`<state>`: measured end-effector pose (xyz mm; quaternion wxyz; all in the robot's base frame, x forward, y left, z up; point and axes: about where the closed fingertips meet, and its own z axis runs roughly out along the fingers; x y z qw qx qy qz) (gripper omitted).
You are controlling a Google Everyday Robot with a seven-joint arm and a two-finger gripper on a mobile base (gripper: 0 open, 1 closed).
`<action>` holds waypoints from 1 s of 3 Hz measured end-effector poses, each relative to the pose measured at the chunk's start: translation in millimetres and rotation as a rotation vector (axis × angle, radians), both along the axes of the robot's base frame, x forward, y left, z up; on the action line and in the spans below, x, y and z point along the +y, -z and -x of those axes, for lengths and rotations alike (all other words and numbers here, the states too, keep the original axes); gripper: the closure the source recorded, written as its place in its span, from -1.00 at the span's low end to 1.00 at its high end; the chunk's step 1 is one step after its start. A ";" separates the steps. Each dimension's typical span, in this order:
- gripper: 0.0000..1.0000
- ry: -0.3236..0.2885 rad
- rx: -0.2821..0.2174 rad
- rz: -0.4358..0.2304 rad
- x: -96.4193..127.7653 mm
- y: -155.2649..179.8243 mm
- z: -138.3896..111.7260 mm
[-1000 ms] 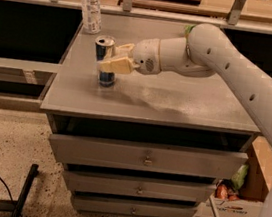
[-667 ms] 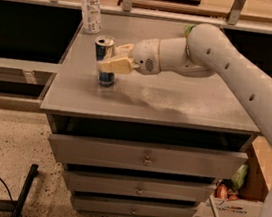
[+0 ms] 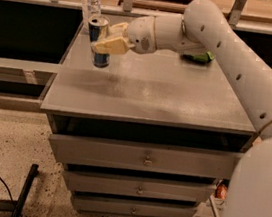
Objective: Move redbull can near blue plastic bottle
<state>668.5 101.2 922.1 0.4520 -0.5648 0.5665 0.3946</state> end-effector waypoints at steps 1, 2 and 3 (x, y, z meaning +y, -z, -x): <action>1.00 0.049 -0.077 0.035 1.2 -38.3 -28.0; 1.00 0.165 -0.093 0.035 -10.4 -53.4 -56.7; 1.00 0.284 -0.082 -0.018 -23.0 -50.9 -83.8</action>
Offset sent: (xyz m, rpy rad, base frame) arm 0.1040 -0.0373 0.0720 -0.0203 -0.1198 -0.3703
